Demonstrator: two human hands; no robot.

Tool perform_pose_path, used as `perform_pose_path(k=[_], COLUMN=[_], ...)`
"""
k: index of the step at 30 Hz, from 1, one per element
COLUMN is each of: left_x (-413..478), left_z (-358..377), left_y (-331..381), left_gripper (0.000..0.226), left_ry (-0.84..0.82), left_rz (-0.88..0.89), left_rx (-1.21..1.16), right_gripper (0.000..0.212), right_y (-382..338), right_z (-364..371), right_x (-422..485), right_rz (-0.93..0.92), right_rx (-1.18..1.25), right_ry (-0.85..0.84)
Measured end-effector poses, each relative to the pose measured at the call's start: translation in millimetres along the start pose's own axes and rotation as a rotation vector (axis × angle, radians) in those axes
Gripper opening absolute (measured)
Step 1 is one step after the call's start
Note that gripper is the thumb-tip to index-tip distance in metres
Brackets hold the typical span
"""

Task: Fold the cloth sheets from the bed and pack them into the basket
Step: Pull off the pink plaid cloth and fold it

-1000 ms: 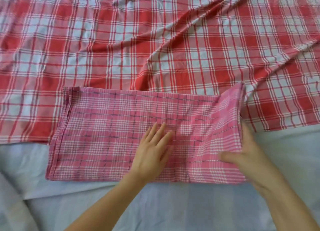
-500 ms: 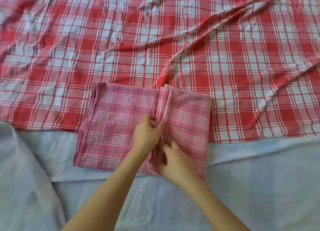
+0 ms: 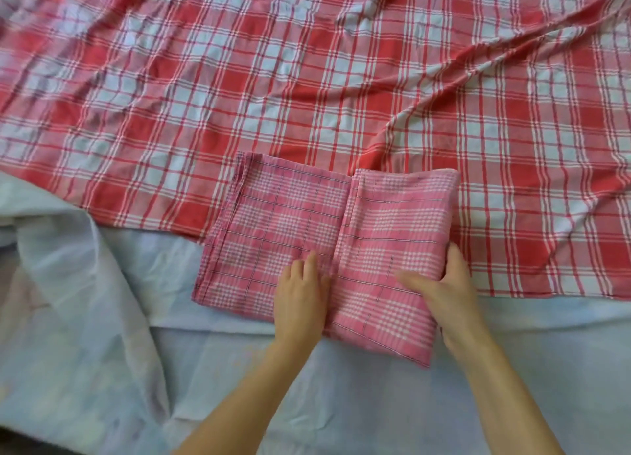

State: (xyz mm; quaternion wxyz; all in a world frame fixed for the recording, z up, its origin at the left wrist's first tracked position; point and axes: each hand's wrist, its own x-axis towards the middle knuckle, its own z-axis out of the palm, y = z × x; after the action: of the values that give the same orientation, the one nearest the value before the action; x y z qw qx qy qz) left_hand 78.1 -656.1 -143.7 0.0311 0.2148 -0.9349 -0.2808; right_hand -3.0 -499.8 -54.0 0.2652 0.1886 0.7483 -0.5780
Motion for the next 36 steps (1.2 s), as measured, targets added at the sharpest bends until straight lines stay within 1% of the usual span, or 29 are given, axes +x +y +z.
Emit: perform_pose_path(k=[2,3,4,6,8,9,10,11,12,13,14,15,16,17,18,19,20,21,23,25,26,27,29,30,32,33,34,35,36], left_x=[1.0,4.1,6.5,12.3,14.4,12.7,11.7,11.3,10.7,10.3,8.3,8.6,5.9,3.5,0.4,-3.3,-6.2,-9.5,-7.9,-15.0,-18.0,-25.3,-46.8,-58.6,-86.9,-101.2,-113.5,-122.3,-129.5], left_z=[-23.5,-38.3,-53.7,-80.4,-98.5,-104.3,-105.5,-105.2,-105.2,-103.4,-100.1,-98.1,-94.7,-92.0,-87.9,-84.7,-81.4,-81.2,-78.8,-81.3,-80.7,-83.5,-87.6,-88.0,-96.4,-100.5,-100.8,-102.8,-104.7], left_y=[-19.9,-26.9,-39.6,-61.4,-86.2,-96.9,-103.0,-106.6,-107.2,-105.3,-107.3,-102.6,-102.6,-101.7,-102.7,-103.9,-107.3,-107.7,-108.1,-109.5,-110.4,-111.0,-117.7,-121.9,-123.7,-126.7,-130.5,-133.7,-134.6], left_gripper=[0.025,0.018,0.016,0.032,0.05,0.054,0.055,0.053,0.049,0.041,0.03,0.019,0.013,0.014,0.015,0.016,0.016,0.017,0.017,0.013,0.017,0.033,0.073,0.076,0.054,0.051,0.057,0.064,0.065], left_ry=[0.027,0.059,0.1,0.128,0.078,0.053,0.037,0.013,0.0,0.011,0.054,0.109,0.164,0.202,0.227,0.233,0.233,0.239,0.249,0.263,0.256,0.249,0.245,0.213,0.114,0.07,0.056,0.031,0.041], left_rz=[-0.157,-0.261,-0.393,-0.67,-0.845,-0.884,-0.901,-0.886,-0.838,-0.784,-0.748,-0.759,-0.802,-0.856,-0.902,-0.952,-0.989,-1.016,-1.043,-1.064,-1.071,-1.085,-1.111,-1.136,-1.178,-1.18,-1.156,-1.139,-1.115], left_rx=[-0.146,-0.263,-0.423,-0.816,-1.115,-1.171,-1.158,-1.08,-0.968,-0.86,-0.774,-0.748,-0.743,-0.75,-0.762,-0.763,-0.768,-0.775,-0.756,-0.722,-0.686,-0.684,-0.738,-0.782,-0.901,-0.972,-1.006,-1.01,-0.99], right_gripper=[0.057,0.066,0.076,0.083,0.081,0.074,0.065,0.054,0.046,0.041,0.041,0.046,0.054,0.062,0.067,0.063,0.055,0.049,0.048,0.038,0.032,0.029,0.036,0.039,0.033,0.026,0.021,0.018,0.018], right_y=[-27.4,-37.4,-47.0,-55.4,-49.4,-41.4,-31.0,-20.5,-10.3,0.1,9.4,16.4,23.1,26.5,30.1,32.0,36.1,38.7,51.6,61.3,68.1,71.3,87.5,95.2,111.2,116.9,118.3,120.9,123.5], right_z=[35.8,57.9,84.8,142.7,196.1,214.9,221.6,219.0,210.3,196.0,181.8,165.5,153.2,144.2,140.6,141.5,144.9,149.4,154.7,159.1,160.3,161.7,164.6,165.1,164.4,161.1,156.5,149.5,139.8], right_x=[-18.8,-24.9,-28.8,-26.0,-20.1,-19.2,-18.2,-18.7,-20.1,-19.6,-18.8,-14.8,-10.9,-5.1,1.0,4.8,7.6,5.3,11.2,1.2,-3.0,-16.2,-45.0,-64.9,-109.5,-131.8,-149.9,-159.2,-162.0], right_rz=[-0.139,-0.198,-0.241,-0.283,-0.291,-0.288,-0.297,-0.314,-0.361,-0.42,-0.458,-0.442,-0.361,-0.236,-0.118,-0.029,0.008,0.013,0.024,0.078,0.11,0.145,0.254,0.334,0.547,0.669,0.765,0.796,0.772], right_rx=[-0.089,-0.174,-0.27,-0.492,-0.666,-0.74,-0.807,-0.872,-0.906,-0.918,-0.923,-0.891,-0.824,-0.717,-0.598,-0.498,-0.444,-0.437,-0.39,-0.265,-0.206,-0.146,-0.031,0.03,0.155,0.191,0.217,0.226,0.231], right_ry=[-0.004,-0.005,-0.031,-0.132,-0.325,-0.402,-0.416,-0.363,-0.224,-0.04,0.126,0.237,0.271,0.232,0.138,0.028,-0.044,-0.064,-0.049,-0.051,-0.052,-0.032,0.036,0.054,-0.018,-0.082,-0.157,-0.211,-0.224])
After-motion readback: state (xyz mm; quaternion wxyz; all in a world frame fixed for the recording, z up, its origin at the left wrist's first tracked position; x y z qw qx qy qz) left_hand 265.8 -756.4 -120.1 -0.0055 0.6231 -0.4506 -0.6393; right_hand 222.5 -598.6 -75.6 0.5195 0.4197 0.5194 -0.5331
